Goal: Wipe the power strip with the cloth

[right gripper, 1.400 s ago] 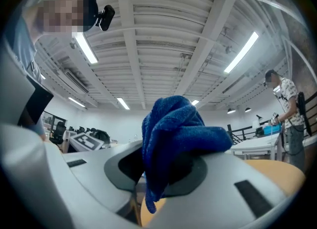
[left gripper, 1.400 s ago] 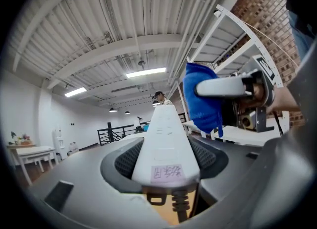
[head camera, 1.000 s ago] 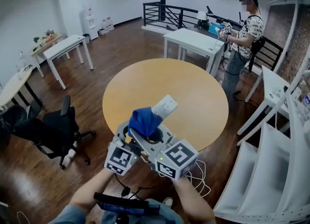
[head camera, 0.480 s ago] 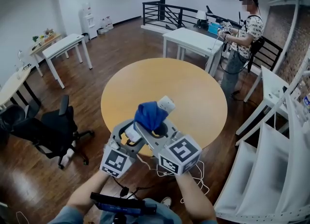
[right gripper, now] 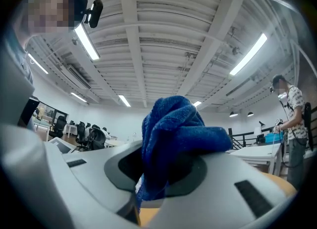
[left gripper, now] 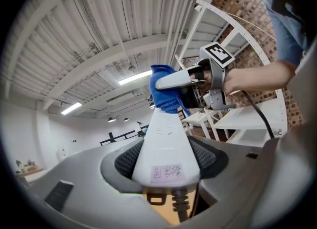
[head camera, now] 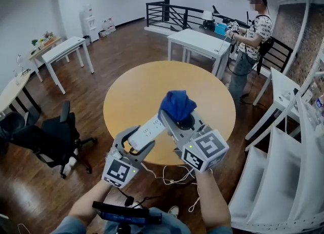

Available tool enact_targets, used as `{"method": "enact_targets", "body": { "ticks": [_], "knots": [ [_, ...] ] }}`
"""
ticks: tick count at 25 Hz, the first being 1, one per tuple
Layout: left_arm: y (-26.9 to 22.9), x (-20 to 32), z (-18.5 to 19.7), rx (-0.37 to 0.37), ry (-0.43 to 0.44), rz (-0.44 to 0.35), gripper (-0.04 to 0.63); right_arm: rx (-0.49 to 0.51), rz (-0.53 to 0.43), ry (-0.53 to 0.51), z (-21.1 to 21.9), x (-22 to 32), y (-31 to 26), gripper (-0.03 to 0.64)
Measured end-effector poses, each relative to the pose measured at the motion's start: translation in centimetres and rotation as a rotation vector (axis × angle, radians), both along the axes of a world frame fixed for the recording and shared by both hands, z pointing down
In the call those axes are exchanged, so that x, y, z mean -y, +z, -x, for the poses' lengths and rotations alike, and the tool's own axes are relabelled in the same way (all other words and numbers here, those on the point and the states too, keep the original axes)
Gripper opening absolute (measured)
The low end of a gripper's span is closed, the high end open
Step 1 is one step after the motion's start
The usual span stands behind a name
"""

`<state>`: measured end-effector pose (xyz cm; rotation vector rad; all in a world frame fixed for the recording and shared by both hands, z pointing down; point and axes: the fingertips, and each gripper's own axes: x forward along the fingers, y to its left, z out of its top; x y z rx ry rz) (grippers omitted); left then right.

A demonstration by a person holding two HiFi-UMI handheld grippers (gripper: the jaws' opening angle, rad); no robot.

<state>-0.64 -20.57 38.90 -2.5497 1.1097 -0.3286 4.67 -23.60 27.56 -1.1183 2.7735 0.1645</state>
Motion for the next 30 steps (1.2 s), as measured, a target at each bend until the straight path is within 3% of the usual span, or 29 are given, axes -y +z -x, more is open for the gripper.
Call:
{"method": "enact_targets", "body": {
  "ticks": [14, 25, 30],
  "knots": [
    [0.0, -0.3, -0.3, 0.006, 0.013, -0.002, 0.278, -0.039, -0.050, 0.149, -4.2, 2.4, -1.9, 0.087],
    [0.0, 0.0, -0.1, 0.017, 0.001, -0.011, 0.278, -0.049, -0.026, 0.098, -1.6, 1.3, -0.8, 0.087],
    [0.0, 0.1, -0.1, 0.003, -0.013, 0.022, 0.278, -0.031, -0.009, 0.061, 0.2, 0.5, 0.1, 0.087]
  ]
}}
